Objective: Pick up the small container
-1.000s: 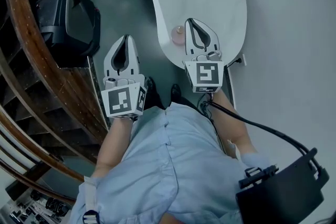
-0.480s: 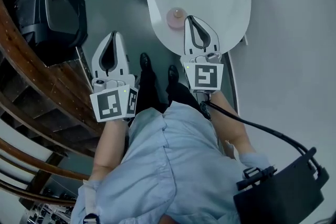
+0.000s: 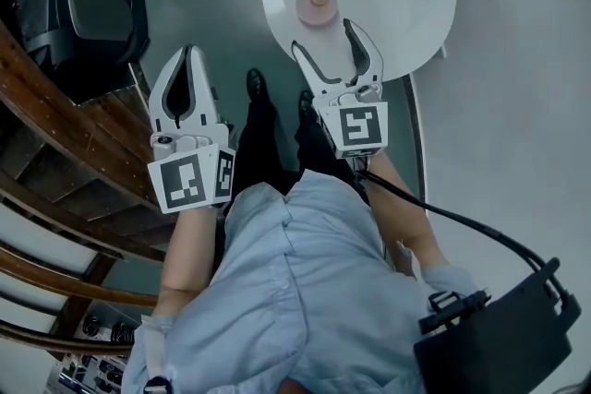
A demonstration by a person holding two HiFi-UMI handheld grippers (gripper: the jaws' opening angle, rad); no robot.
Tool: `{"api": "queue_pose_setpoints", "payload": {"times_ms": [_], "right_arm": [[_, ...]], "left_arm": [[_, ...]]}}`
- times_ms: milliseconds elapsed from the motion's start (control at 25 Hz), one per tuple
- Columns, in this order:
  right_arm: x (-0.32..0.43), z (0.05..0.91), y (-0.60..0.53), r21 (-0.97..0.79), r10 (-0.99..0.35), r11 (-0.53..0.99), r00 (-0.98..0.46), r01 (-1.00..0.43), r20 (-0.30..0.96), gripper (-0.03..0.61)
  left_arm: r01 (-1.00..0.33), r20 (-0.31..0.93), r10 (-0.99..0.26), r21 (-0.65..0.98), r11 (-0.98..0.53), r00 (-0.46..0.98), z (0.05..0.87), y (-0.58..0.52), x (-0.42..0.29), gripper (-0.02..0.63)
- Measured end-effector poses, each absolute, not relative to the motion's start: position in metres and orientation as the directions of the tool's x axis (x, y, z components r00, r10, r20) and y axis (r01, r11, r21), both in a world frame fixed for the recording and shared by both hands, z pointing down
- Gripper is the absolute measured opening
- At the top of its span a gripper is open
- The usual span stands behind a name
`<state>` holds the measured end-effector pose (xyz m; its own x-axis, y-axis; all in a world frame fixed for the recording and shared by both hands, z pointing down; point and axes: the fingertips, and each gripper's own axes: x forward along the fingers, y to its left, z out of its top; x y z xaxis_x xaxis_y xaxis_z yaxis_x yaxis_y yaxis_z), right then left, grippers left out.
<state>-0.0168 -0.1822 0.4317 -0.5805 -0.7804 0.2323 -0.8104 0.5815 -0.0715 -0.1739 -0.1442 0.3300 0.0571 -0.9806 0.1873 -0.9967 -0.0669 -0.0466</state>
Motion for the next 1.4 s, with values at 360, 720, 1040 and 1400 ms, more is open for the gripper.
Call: {"api": "queue_pose_setpoints", "payload": {"times_ms": [360,720,1040,1400], "right_arm": [[-0.02,0.468,-0.201,-0.095,-0.778,0.551,-0.551,-0.829,0.303,0.403],[-0.024,0.476,-0.208,-0.065,-0.8,0.506,-0.496,-0.86,0.338,0.403],[-0.024,0.478,-0.211,-0.042,-0.802,0.476,-0.453,-0.878,0.39,0.403],[-0.026,0.486,-0.229,-0.034,-0.789,0.457,-0.422,-0.889,0.446,0.403]], "left_arm": [[-0.996,0.23,-0.971,-0.056,-0.076,0.062,0.338,-0.156,-0.183,0.0],[-0.995,0.268,-0.961,-0.043,-0.087,0.073,0.346,-0.165,-0.189,-0.001],[-0.995,0.274,-0.958,-0.036,-0.096,0.082,0.353,-0.176,-0.198,-0.001],[-0.995,0.292,-0.953,-0.032,-0.091,0.077,0.357,-0.182,-0.205,0.0]]}}
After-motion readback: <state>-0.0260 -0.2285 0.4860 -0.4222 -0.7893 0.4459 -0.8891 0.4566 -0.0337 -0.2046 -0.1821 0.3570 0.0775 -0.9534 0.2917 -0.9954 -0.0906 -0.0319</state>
